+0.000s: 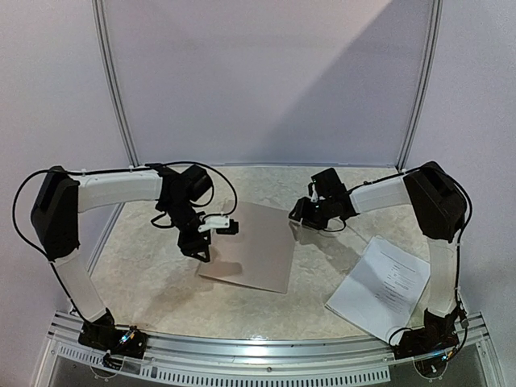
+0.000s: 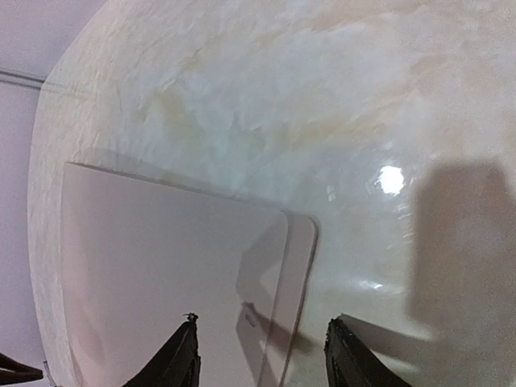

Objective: Put the files into the folder
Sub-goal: Move the folder to the center of the board, then open the folder at the center of the board.

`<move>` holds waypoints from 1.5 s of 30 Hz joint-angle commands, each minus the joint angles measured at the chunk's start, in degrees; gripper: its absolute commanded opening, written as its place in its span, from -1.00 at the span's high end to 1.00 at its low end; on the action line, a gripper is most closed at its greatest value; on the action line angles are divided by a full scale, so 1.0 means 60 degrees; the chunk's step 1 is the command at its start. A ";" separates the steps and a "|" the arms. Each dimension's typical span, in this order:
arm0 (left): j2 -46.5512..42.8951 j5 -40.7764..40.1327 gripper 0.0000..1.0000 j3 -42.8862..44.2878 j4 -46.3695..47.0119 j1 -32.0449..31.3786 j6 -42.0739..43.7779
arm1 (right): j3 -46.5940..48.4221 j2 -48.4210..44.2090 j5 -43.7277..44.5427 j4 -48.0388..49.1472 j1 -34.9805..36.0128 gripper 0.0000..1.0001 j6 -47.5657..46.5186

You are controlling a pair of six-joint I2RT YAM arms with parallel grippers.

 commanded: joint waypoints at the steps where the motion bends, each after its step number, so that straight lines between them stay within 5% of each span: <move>1: 0.0034 0.1449 -0.31 0.0637 -0.1436 -0.0121 0.0132 | 0.0306 -0.0548 0.0130 -0.1488 -0.0328 -0.13 -0.1188; 5: -0.1066 0.1328 -0.31 -0.0237 -0.1058 0.0276 -0.0037 | -0.1031 -0.2143 0.0071 -0.1979 0.0078 -0.19 -0.1536; 7: -0.1613 0.0217 -0.32 -0.0991 -0.0038 0.0653 -0.0342 | -0.1956 -0.3175 0.0516 -0.1599 0.0978 -0.27 -0.2197; 11: -0.1749 -0.0020 -0.33 -0.1505 0.0227 0.1641 -0.0796 | -0.2148 -0.4357 0.4771 -0.2144 0.3906 -0.41 -0.4976; 14: -0.1673 0.0415 -0.34 -0.1596 0.0164 0.2313 -0.1238 | -0.1559 -0.3736 0.7351 -0.1767 0.5642 -0.45 -0.7111; 20: -0.2759 -0.0029 -0.47 -0.2739 0.1241 0.2900 -0.1481 | 0.0574 -0.0570 0.8506 -0.1445 0.7315 -0.51 -1.0983; 24: -0.2827 -0.1083 -0.53 -0.2551 0.1587 0.2927 -0.1204 | 0.0882 0.0376 0.9017 -0.1041 0.7699 -0.45 -1.1908; 28: -0.2578 -0.0761 -0.53 -0.2290 0.1233 0.2943 -0.1212 | 0.0759 0.0481 0.8646 -0.1035 0.7857 -0.39 -1.1715; 36: -0.2641 -0.1059 -0.53 -0.2573 0.1487 0.2948 -0.1242 | 0.1239 0.1662 1.0255 -0.0460 0.7985 -0.01 -1.2025; 45: -0.2859 -0.0851 -0.53 -0.2649 0.1420 0.2943 -0.1241 | 0.0907 0.1684 1.1826 0.1463 0.7932 0.19 -1.3042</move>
